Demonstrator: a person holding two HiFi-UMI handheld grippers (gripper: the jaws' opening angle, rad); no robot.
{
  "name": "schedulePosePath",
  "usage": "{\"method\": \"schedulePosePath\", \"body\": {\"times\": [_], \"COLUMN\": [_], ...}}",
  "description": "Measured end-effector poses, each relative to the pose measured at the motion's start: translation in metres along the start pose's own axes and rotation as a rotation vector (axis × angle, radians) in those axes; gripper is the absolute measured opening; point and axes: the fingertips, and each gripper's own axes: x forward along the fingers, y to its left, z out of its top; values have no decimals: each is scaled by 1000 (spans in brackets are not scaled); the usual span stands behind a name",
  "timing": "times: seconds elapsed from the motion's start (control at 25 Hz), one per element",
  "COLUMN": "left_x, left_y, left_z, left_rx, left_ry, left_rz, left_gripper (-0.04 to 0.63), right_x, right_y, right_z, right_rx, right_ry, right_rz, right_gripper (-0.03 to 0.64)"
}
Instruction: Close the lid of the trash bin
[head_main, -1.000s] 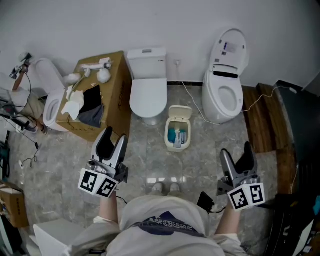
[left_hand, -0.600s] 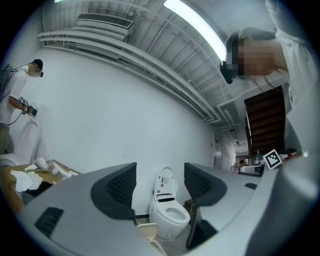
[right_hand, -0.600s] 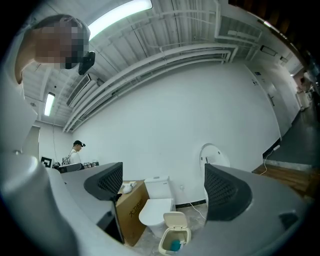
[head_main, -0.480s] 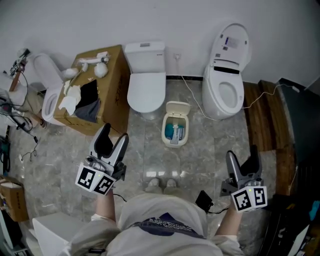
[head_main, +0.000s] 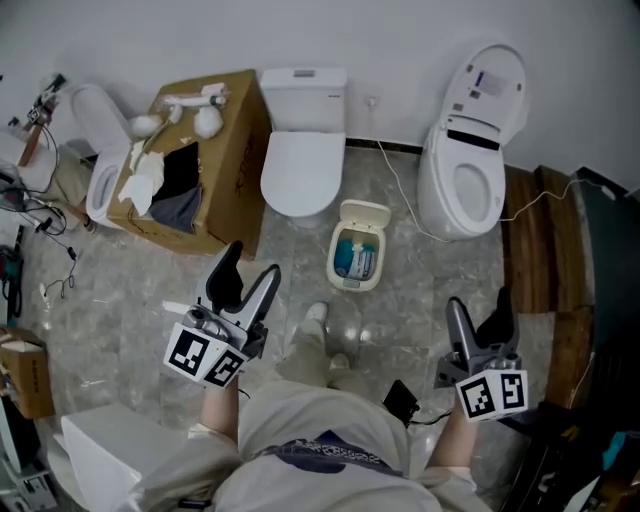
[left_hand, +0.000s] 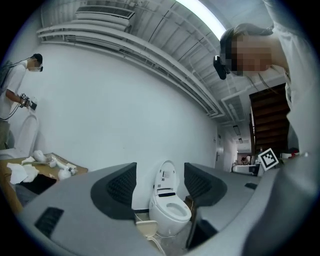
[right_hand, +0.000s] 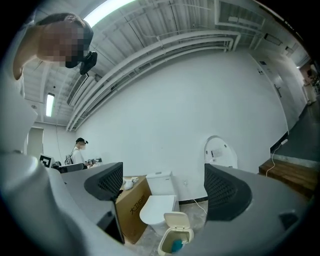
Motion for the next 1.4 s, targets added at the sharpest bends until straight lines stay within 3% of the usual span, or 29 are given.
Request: {"method": "schedulePosePath", "body": {"times": [0.56,0.96,1.08,1.2,1.32,1.4], "left_x": [163,211,215,218,222,221], "left_y": [102,119,115,112,112,112], "left_z": [10,0,-9,-20,-33,-41], "left_rx": [43,27,22,22,19,24], "left_ry": [-6,24,38,63,82,88], "left_rz": [-155,-117,-96,-74,-49,-37], "left_gripper": [276,276,276,276,276,276], "right_x": [176,228,246,271,295,307], "right_y": [21,-20,-40,-53,-61,-61], "right_z": [6,8,-11,-49,-112,-161], "right_rx": [-106,-120,-225,-435,-648,-708], "right_ry": [-8,50,159,342,552,668], "right_rz": [-73,-60,3,114,253,364], "right_gripper": [482,479,479,488,499,506]}}
